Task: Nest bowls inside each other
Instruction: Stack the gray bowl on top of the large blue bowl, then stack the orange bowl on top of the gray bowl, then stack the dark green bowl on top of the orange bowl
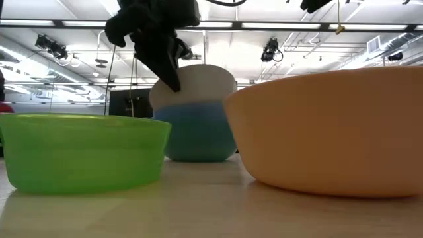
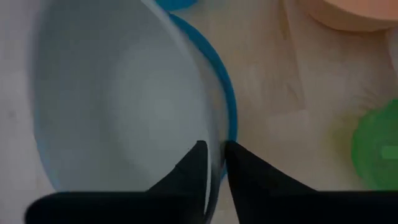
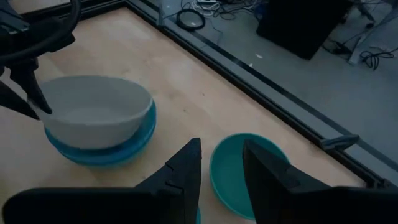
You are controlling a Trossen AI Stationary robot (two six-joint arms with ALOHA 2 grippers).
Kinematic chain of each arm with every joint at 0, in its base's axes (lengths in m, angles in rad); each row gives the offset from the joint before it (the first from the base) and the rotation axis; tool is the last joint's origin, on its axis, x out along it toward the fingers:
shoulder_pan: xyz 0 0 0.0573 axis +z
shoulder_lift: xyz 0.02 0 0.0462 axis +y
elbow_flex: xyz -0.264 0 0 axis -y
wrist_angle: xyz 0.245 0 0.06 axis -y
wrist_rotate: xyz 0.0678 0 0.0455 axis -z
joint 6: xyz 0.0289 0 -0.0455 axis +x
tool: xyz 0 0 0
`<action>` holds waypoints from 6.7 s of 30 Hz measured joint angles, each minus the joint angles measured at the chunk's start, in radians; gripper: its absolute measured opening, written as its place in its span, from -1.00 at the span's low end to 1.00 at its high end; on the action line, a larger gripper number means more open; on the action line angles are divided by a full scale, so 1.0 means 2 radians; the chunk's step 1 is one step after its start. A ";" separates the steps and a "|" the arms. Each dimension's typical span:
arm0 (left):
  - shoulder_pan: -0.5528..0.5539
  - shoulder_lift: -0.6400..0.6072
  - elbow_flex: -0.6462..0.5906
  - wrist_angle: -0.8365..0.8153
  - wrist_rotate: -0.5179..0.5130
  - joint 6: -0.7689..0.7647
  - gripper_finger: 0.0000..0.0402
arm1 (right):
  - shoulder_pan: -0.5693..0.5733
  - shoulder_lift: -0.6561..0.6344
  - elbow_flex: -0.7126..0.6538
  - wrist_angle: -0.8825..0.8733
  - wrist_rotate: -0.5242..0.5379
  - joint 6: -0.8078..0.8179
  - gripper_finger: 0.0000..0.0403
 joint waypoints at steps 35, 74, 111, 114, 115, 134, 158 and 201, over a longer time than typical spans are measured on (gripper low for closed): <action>-0.001 -0.168 0.079 -0.087 -0.082 -0.045 -0.37 | -0.001 0.001 -0.186 0.246 -0.226 0.044 -0.42; -0.037 -0.254 0.078 -0.245 -0.116 -0.178 -0.37 | 0.039 0.053 -0.220 0.368 -0.400 0.031 -0.37; -0.037 -0.254 0.078 -0.244 -0.173 -0.161 -0.37 | -0.137 0.037 -0.169 0.501 -0.336 -0.255 -1.00; -0.037 -0.254 0.078 -0.241 -0.173 -0.158 -0.37 | -0.193 0.065 -0.151 0.548 -0.358 -0.305 -1.00; -0.037 -0.254 0.078 -0.242 -0.173 -0.158 -0.37 | -0.210 0.075 -0.143 0.555 -0.369 -0.314 -1.00; -0.037 -0.254 0.078 -0.261 -0.171 -0.178 -0.37 | -0.330 0.204 -0.057 0.461 -0.527 -0.360 -0.67; -0.037 -0.254 0.078 -0.268 -0.171 -0.190 -0.37 | -0.338 0.118 -0.067 0.156 -0.298 -0.313 -0.23; -0.037 -0.254 -0.030 -0.239 -0.171 -0.225 -0.37 | -0.312 0.123 -0.171 0.303 -0.323 -0.250 -0.25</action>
